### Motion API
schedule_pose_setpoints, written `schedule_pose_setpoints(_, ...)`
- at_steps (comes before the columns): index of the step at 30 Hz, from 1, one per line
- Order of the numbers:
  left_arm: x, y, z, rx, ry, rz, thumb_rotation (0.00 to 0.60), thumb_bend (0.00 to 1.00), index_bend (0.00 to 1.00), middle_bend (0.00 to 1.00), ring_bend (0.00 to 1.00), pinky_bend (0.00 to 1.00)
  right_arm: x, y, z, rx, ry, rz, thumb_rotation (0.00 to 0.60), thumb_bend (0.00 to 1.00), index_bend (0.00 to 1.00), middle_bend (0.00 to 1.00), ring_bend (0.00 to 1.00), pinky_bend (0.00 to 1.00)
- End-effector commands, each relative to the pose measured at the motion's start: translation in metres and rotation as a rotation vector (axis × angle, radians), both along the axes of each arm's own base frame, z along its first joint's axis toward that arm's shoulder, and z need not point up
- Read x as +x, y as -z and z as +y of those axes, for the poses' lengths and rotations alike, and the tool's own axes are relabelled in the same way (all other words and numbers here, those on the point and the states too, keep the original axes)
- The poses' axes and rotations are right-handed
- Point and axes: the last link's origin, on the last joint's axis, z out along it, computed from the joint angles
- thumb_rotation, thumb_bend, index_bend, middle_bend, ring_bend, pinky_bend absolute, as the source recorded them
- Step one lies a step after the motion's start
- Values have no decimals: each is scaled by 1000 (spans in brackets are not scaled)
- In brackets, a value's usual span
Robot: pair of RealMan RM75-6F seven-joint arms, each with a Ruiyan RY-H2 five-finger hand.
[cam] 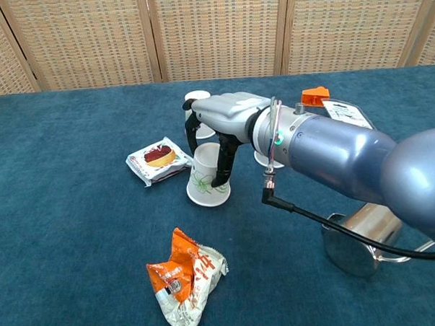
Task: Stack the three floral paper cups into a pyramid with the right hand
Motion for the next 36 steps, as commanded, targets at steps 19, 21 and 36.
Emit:
schedule_pose_setpoints(19,-4,-1,2,6,-18,4,600,199,0,0,0,0,15,-11,-36,-95,-13,21,600,42,495,8,0,0)
schedule_pose_setpoints(21,-4,-1,2,7,-21,5,600,200,0,0,0,0,13,-9,-40,-95,-1,26,600,41,495,7,0,0)
schedule_pose_setpoints(36,-4,6,3,-22,-27,14,600,200,0,0,0,0,-6,-2,-68,-129,55,53,600,42,495,8,0,0)
